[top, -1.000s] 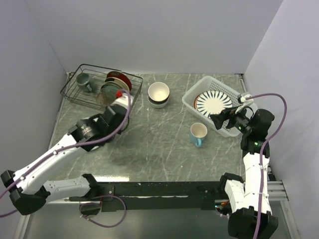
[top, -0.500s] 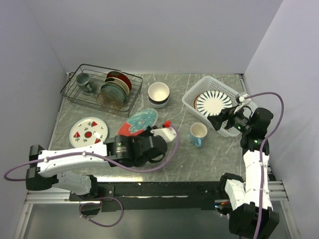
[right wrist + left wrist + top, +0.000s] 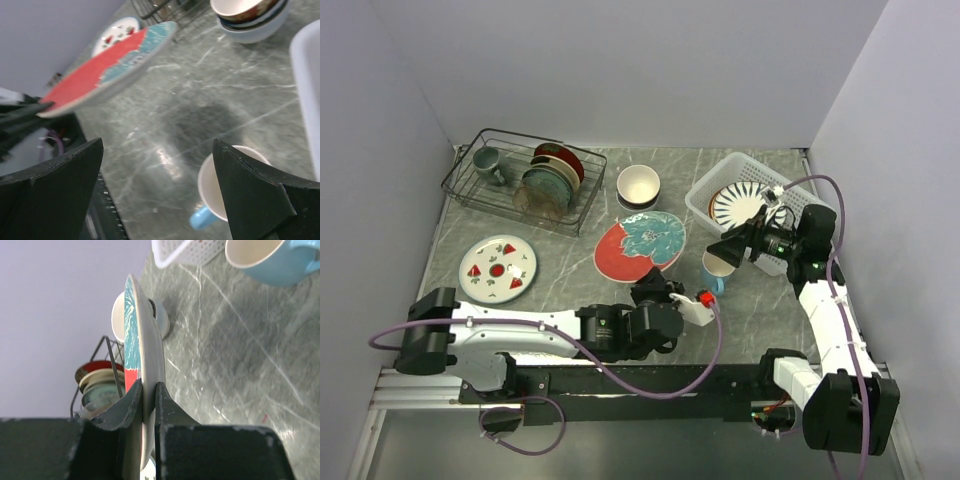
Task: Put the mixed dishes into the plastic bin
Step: Pick up the plate at the center of the board.
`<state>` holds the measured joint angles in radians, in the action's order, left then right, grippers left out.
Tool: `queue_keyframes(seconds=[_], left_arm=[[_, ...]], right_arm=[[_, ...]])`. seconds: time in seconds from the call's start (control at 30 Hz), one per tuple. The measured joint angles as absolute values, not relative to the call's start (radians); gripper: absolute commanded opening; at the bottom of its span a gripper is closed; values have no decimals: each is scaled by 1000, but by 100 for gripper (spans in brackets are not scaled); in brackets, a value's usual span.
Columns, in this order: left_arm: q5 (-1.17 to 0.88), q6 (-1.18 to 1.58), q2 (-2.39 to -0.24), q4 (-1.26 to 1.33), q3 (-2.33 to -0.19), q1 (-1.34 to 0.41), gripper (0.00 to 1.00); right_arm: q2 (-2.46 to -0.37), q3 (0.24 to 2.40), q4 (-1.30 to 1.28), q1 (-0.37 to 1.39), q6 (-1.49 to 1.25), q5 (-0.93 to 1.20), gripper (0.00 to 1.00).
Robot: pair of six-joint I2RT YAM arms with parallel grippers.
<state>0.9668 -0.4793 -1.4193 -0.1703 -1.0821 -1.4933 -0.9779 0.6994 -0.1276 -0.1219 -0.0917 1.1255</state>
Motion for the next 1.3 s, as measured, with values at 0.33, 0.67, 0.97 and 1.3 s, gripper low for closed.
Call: queue_keyframes(seconds=[0.33,0.67,0.97,1.3], left_arm=[[993,-681,-1518,118,-1054,-1507,1],[1015,-896,-1635,372,-1036,-1511,1],[1017,-1010,-1704,506,-1036,-1515,1],[1012,-1087,-1761,541,-1036,-1530,1]], right_arm=[[-1020,631,105,-90,-424,1171,95],[-1033,628,183,-57,-630,1148,93],[-1042,628,161,-21,-641,1088,73],[-1055,635,121,-17,-692,1019,0]])
